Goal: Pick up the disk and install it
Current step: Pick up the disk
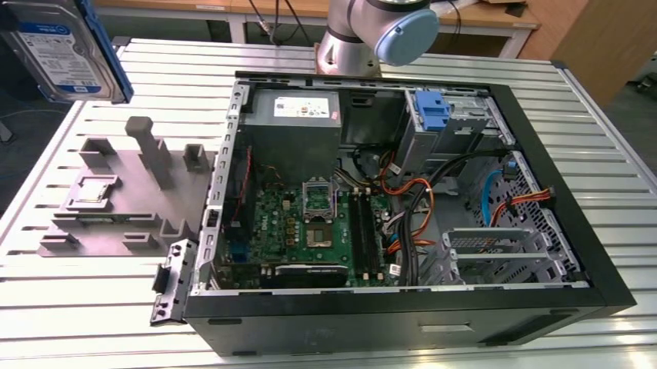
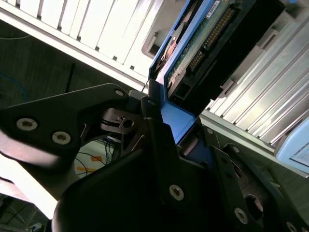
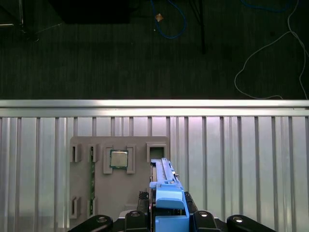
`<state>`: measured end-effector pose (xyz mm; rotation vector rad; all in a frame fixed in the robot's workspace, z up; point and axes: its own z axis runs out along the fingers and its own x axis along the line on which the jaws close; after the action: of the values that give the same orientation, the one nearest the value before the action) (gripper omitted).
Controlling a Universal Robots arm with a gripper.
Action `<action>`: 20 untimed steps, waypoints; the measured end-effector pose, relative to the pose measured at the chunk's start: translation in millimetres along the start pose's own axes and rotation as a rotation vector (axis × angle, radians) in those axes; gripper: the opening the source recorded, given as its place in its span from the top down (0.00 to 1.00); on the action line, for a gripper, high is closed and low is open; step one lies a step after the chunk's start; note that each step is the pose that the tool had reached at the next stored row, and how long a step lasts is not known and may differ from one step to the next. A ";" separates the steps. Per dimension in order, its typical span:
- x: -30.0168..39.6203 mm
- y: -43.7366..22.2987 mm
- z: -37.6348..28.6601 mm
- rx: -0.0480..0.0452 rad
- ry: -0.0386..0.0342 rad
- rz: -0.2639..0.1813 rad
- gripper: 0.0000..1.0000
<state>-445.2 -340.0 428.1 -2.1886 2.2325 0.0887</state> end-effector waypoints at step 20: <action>-0.4 0.3 -8.6 0.0000 0.0000 0.000 0.63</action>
<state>-445.2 -340.0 436.7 -2.1886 2.2324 0.0888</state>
